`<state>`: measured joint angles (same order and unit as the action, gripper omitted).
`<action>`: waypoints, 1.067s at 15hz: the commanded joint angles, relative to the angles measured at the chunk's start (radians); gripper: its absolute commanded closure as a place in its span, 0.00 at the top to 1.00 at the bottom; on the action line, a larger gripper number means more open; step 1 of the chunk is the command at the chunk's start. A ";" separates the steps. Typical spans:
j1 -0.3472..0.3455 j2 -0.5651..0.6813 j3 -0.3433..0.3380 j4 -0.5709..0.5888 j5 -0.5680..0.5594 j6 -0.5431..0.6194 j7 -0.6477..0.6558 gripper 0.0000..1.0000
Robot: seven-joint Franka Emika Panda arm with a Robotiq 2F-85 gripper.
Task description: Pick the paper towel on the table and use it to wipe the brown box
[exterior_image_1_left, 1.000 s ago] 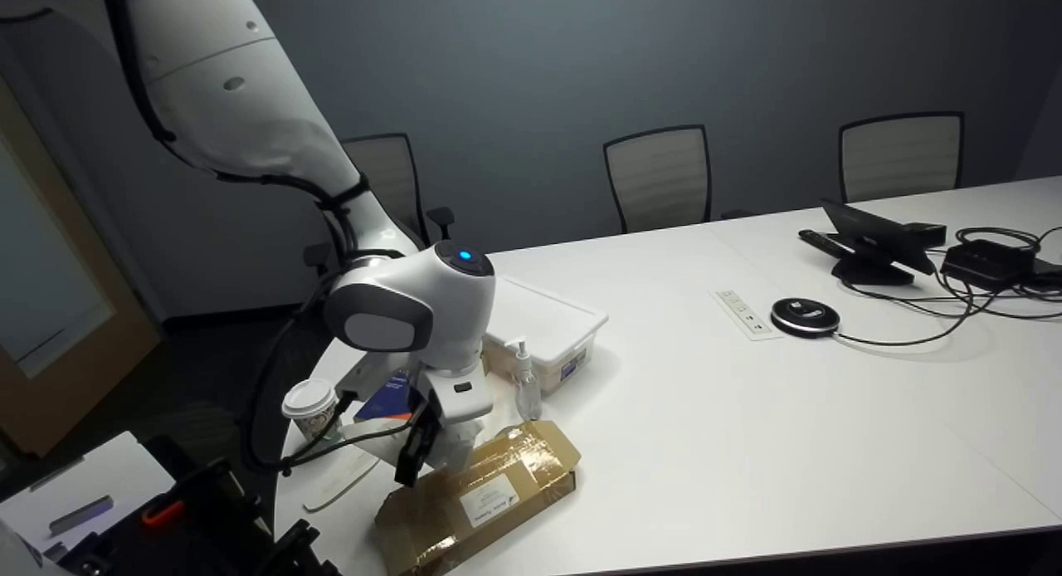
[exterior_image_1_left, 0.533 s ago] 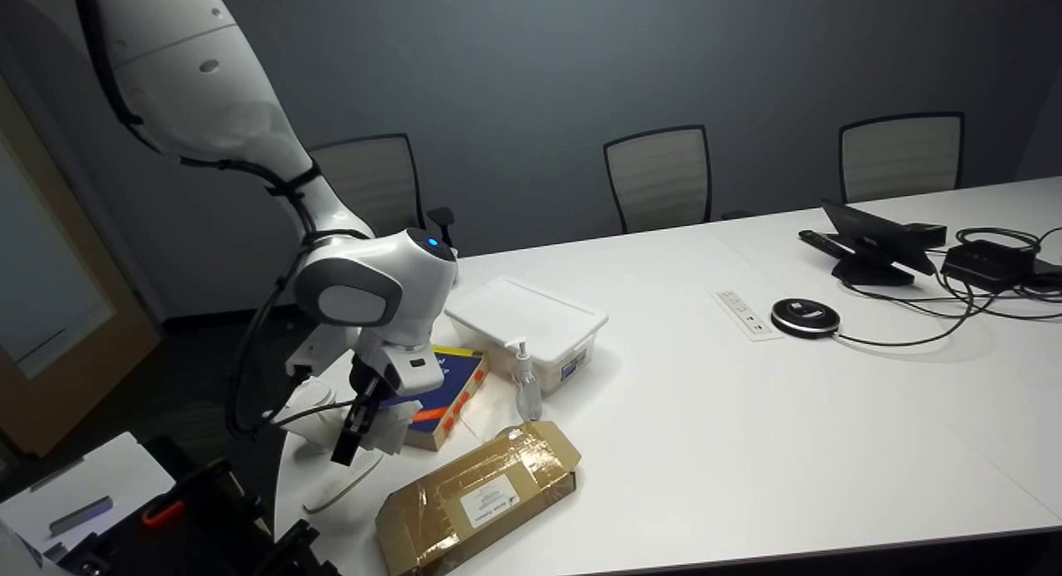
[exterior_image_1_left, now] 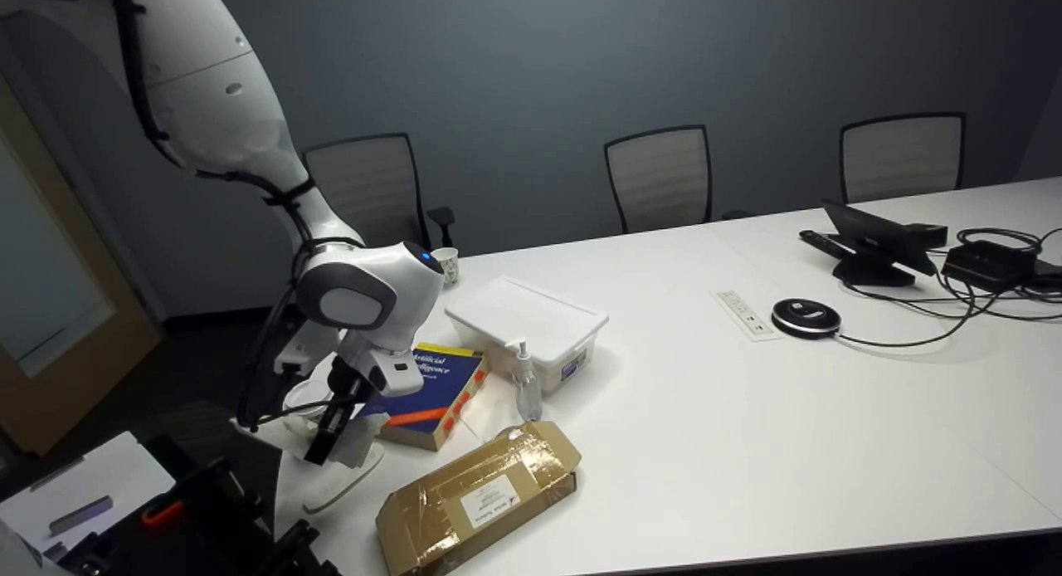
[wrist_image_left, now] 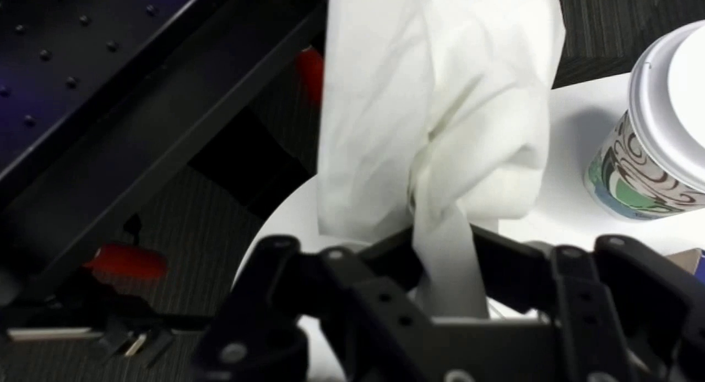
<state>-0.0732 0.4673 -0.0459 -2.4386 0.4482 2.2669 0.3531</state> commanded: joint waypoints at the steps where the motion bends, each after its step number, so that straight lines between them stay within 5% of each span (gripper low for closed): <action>1: 0.006 0.015 0.004 0.024 0.011 0.017 -0.021 0.40; 9: 0.001 -0.007 0.007 0.023 0.031 0.116 -0.037 0.99; 16: -0.005 -0.114 -0.006 -0.031 0.024 0.157 -0.036 1.00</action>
<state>-0.0717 0.4502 -0.0493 -2.4056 0.4580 2.3964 0.3359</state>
